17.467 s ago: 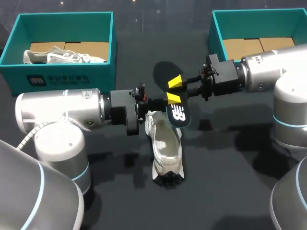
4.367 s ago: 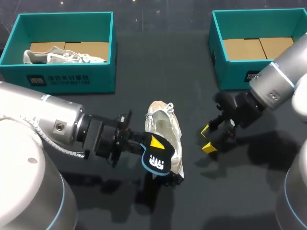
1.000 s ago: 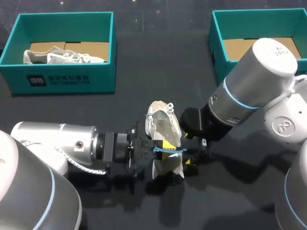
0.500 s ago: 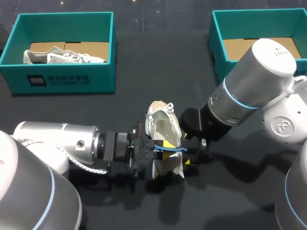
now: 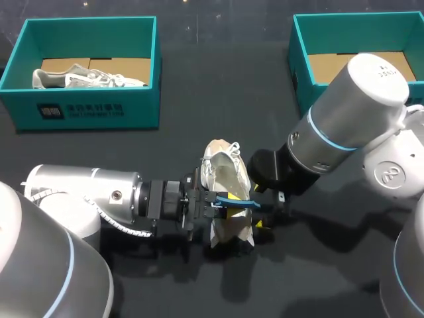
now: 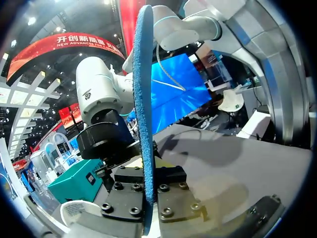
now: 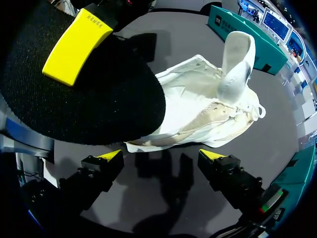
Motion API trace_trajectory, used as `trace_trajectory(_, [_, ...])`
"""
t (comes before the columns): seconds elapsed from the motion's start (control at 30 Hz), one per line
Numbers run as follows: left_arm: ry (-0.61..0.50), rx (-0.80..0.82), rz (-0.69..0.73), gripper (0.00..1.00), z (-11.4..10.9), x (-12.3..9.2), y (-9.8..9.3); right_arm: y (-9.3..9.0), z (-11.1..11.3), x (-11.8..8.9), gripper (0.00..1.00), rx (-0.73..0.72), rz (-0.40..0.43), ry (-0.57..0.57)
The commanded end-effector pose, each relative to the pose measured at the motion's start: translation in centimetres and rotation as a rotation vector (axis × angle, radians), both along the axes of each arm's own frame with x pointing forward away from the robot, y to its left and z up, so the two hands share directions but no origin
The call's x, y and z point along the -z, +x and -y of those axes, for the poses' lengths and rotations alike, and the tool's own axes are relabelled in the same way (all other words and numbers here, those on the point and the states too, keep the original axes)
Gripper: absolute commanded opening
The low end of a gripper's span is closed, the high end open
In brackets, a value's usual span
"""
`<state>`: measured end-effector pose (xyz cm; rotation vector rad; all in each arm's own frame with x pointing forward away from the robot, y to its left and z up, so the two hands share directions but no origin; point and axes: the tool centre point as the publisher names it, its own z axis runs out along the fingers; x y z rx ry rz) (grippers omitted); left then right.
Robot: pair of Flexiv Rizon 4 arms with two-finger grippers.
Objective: Take the shoe out of the shoebox, open the shoe tongue, remove and reinsert the insole, then place the shoe into the shoebox
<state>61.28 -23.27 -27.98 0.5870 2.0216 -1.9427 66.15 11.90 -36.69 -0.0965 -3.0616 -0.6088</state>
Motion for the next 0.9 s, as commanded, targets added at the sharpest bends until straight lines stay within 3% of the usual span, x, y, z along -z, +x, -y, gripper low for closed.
trace_trajectory(0.03, [0.001, -0.001, -0.002, 0.00, 0.1, 0.2, 0.4, -0.1, 0.0, 0.1, 1.00, 0.001, 0.001, 0.000])
trace_trajectory(0.9, [-0.013, -0.082, -0.053, 0.00, 0.5, 2.4, 2.5, -0.1, 0.0, 0.1, 1.00, 0.001, 0.001, 0.000])
